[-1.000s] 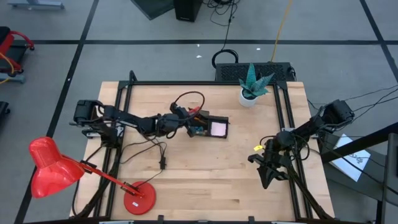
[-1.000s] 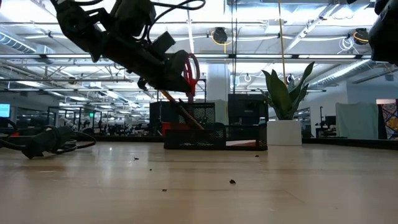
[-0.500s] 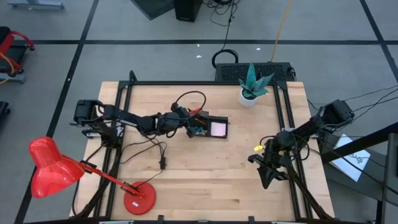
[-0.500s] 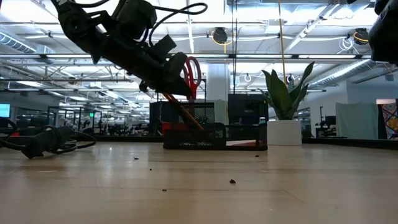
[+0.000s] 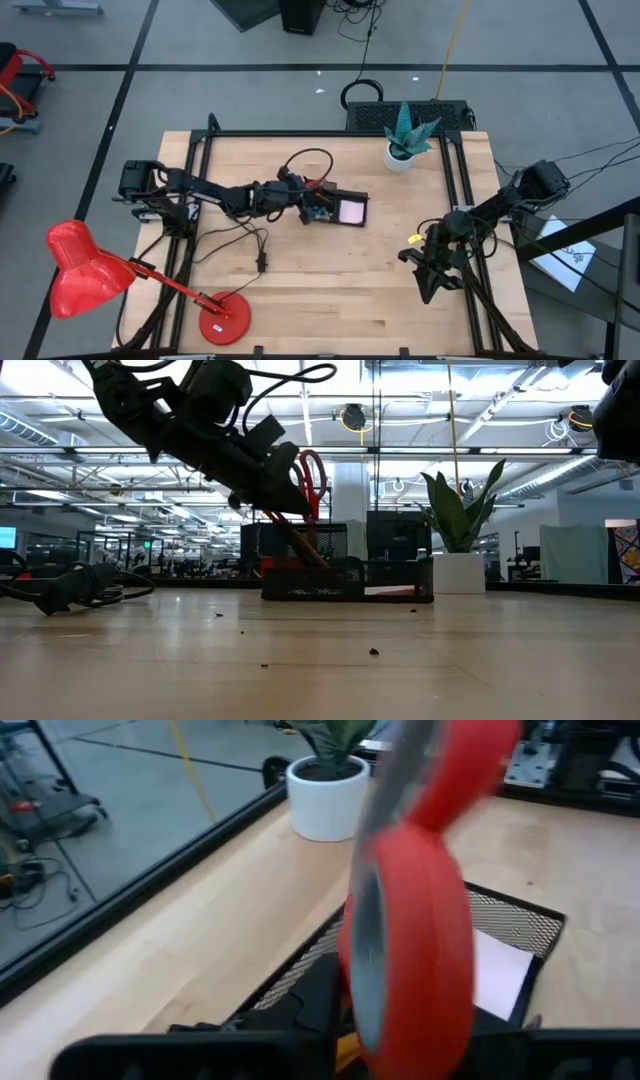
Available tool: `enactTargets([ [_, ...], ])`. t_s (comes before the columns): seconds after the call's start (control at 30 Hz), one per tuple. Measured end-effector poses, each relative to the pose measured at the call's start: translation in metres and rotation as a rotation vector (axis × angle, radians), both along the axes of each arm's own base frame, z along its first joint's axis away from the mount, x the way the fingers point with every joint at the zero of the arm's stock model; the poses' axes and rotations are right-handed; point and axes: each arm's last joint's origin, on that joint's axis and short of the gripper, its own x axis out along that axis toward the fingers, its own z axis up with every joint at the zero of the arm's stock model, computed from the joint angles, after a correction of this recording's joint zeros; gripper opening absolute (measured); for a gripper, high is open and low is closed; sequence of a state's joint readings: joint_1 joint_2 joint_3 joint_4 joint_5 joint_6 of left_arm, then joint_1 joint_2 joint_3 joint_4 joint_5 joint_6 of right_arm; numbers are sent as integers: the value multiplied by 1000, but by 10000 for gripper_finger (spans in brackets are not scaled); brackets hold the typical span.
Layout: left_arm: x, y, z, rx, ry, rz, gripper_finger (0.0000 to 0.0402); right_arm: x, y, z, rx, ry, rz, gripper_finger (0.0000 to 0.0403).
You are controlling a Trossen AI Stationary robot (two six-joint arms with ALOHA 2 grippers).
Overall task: Pick and place office supplies into organizer
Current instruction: Put the red scissors into the black desk organizer
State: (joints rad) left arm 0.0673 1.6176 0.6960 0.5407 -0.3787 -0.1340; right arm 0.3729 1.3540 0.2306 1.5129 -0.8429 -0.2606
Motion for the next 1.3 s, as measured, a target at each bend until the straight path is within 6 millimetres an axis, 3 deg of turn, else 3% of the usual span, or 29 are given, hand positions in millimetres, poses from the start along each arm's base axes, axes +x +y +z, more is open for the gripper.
enactTargets([
  [0.3, 0, -1, 0, -7, -1, -19, 168, 0, 0, 0, -5, -10, -2, 0],
  [0.53, 4, -5, 10, 100, -68, -75, 218, 0, 0, 0, -5, -9, -2, 0],
  [0.73, 7, -14, 17, 162, -108, -134, 232, 0, 0, 0, -3, -3, -1, 0],
  [1.2, 6, -14, 19, 192, -97, -107, 235, -1, 0, 0, -5, 12, 27, 0],
  [1.3, 2, -21, 32, 237, -122, -133, 234, -1, 0, 0, -4, 12, 27, 0],
])
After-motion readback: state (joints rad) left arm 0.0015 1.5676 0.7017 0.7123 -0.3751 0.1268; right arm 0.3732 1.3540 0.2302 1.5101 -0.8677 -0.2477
